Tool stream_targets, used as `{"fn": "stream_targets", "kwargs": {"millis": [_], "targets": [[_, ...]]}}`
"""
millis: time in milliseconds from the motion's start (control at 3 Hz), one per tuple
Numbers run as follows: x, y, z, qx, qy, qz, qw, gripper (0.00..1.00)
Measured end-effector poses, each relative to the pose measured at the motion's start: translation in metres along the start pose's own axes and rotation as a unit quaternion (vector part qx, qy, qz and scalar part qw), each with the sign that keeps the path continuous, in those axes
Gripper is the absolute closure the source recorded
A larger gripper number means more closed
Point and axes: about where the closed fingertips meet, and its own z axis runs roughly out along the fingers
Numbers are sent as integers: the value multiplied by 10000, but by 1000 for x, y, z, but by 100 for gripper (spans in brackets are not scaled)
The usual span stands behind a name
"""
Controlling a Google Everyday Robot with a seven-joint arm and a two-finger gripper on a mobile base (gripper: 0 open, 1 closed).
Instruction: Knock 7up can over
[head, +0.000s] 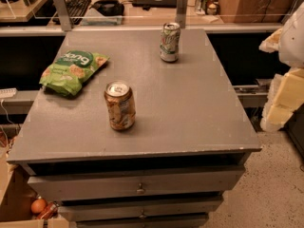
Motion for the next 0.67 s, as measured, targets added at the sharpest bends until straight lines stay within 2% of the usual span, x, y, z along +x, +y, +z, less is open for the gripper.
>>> {"fn": "stream_targets", "kwargs": {"millis": [333, 667], "targets": [[0, 0, 0, 1, 0, 0, 10000, 0], [-6, -13, 20, -75, -245, 51, 9997, 0]]}}
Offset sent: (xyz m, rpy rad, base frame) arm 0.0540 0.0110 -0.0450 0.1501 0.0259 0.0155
